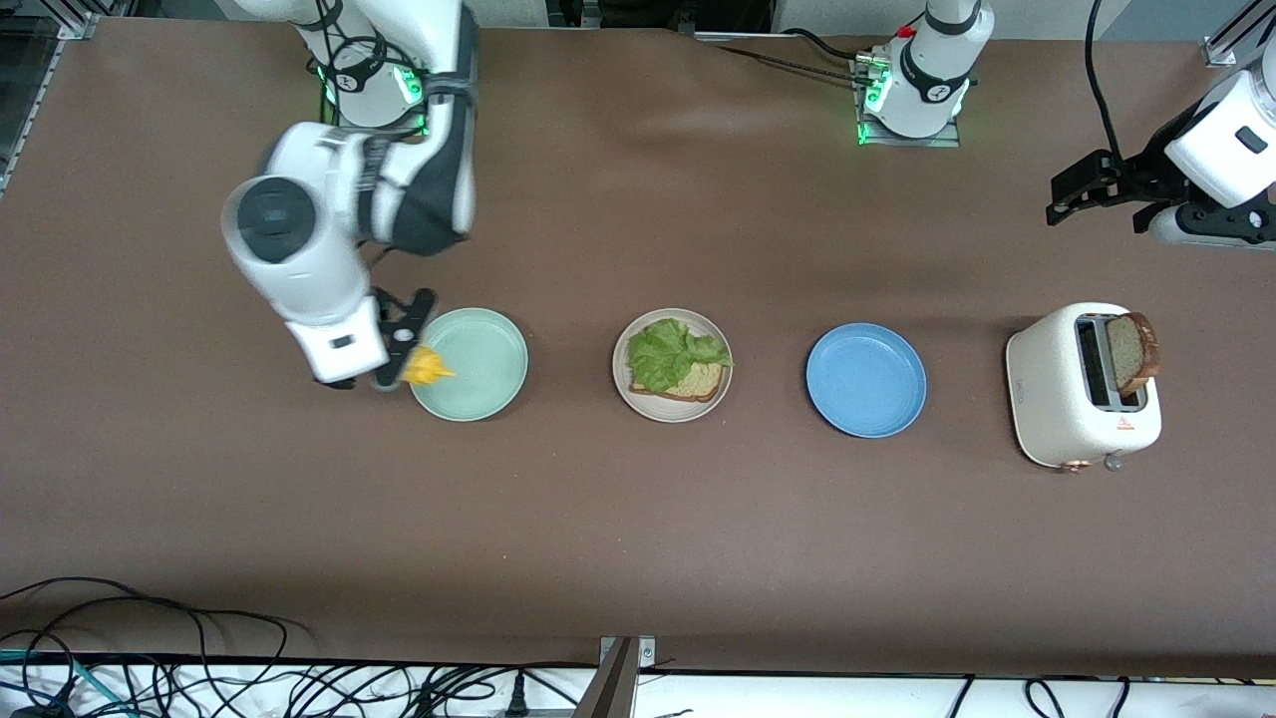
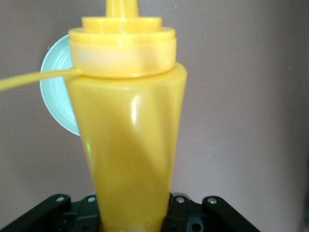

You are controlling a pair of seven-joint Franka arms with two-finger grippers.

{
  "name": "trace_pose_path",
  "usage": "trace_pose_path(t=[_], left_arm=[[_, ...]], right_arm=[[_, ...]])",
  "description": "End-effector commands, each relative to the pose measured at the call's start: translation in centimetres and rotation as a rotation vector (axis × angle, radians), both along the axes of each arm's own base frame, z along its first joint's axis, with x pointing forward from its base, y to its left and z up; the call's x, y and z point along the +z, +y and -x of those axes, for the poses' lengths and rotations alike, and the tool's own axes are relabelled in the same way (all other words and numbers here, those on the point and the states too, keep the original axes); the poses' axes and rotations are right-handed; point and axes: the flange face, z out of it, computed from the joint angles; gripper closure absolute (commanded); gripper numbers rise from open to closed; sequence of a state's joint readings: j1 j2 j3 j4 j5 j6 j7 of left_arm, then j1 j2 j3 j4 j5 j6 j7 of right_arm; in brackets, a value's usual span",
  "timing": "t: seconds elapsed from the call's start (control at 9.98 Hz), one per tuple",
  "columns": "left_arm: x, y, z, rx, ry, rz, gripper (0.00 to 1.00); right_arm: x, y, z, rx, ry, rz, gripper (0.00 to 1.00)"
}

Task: Make sandwich on beige plate with both arms

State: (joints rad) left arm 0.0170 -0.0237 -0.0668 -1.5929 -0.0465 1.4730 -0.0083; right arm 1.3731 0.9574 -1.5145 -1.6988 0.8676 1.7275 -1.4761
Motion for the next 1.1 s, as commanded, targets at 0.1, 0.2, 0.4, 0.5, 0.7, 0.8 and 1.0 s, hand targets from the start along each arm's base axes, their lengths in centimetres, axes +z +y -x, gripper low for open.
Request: trace_pose_path(t=[0.1,0.2,0.4,0.5,0.7,0.8,1.0], left_arm=[[-1.2,0.3,0.1,-0.005,0.066,0.002,0.0],[-2.0,1.3,-0.4,0.014,0.087,0.001,0.0],[-2.9,2.2,-0.4,0.033,0.124,-0.004,0.0],[-3.1,3.1,-0.4,0.041,0.13,-0.009,0.0],[-4.5,5.7,-1.0,0.034,0.154,0.002,0.0],[-5.8,7.5,-1.7,0.036,0.168,0.011,0.0],[-10.4,10.9,-3.7,0.076,0.201,-0.004,0.0]], right_arm=[[-3.3,-8.6,2.9,-0.018,0.004,-0.222,1.0],[-4.9,-11.2,3.9,-0.028,-0.003,-0.301,1.0],[-8.1,-17.4,5.7,-0.081,-0.01,-0.519,1.0],[-9.4,-20.4,6.1,-0.085,0.004,-0.594,1.0],[-14.6,-25.0,6.9,-0.079,0.006,-0.772,1.0],[-17.8,-26.8,7.6,-0.057,-0.007,-0.858,1.0],[-22.1,-28.3,8.7,-0.012,-0.052,-1.015,1.0]])
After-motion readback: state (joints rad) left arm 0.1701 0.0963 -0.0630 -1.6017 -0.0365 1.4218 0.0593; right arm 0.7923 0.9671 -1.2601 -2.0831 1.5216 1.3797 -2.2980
